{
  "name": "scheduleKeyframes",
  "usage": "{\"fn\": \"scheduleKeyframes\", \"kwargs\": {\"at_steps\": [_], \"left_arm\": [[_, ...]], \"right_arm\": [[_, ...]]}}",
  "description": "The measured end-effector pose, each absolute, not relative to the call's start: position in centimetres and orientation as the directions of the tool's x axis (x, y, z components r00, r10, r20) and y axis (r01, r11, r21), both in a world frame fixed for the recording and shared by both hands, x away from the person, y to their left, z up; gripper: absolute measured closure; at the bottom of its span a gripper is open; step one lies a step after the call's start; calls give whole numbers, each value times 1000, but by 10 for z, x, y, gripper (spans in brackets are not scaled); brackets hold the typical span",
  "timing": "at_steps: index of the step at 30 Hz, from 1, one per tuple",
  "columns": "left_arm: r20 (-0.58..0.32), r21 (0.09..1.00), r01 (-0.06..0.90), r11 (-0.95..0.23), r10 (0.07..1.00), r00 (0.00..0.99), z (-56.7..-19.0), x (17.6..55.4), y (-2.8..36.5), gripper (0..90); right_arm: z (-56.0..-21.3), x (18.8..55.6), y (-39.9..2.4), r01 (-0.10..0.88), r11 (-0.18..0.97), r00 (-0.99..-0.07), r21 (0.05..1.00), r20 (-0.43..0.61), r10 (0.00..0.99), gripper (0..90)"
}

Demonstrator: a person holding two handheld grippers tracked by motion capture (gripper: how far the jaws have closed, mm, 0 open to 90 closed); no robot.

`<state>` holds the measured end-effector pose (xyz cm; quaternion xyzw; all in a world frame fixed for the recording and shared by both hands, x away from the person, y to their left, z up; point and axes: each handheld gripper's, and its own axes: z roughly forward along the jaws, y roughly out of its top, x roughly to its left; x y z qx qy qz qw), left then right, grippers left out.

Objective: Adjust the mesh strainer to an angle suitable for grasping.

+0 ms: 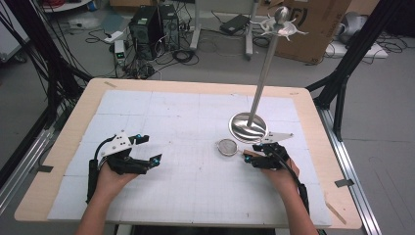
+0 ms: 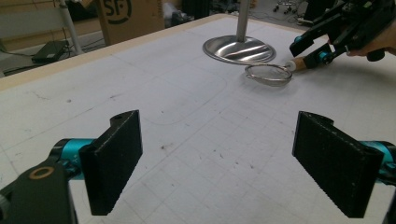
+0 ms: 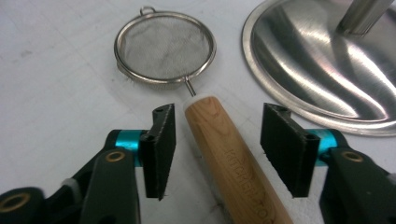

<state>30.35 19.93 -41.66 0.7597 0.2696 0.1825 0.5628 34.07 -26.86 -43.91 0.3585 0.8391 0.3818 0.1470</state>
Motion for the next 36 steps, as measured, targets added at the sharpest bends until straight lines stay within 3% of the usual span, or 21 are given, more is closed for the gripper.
{"fn": "scheduleKeyframes", "kwargs": {"at_steps": [11, 18, 21, 25, 36], "left_arm": [[-30, 954, 206, -219, 611, 791, -416, 303, 199, 166], [-31, 954, 205, -217, 610, 791, -416, 303, 199, 166], [-30, 953, 207, -220, 614, 789, -416, 303, 198, 166], [-29, 953, 207, -223, 610, 792, -416, 303, 198, 166], [-33, 952, 211, -220, 615, 788, -416, 303, 199, 167]], "right_arm": [[-440, 339, -266, 507, 483, -728, 713, 54, 684, 663], [-439, 334, -263, 508, 496, -745, 704, 70, 664, 680], [-440, 334, -261, 507, 515, -748, 692, 57, 661, 623], [-441, 333, -258, 499, 525, -753, 690, 44, 657, 677], [-440, 329, -243, 475, 536, -788, 698, 66, 613, 692]]}}
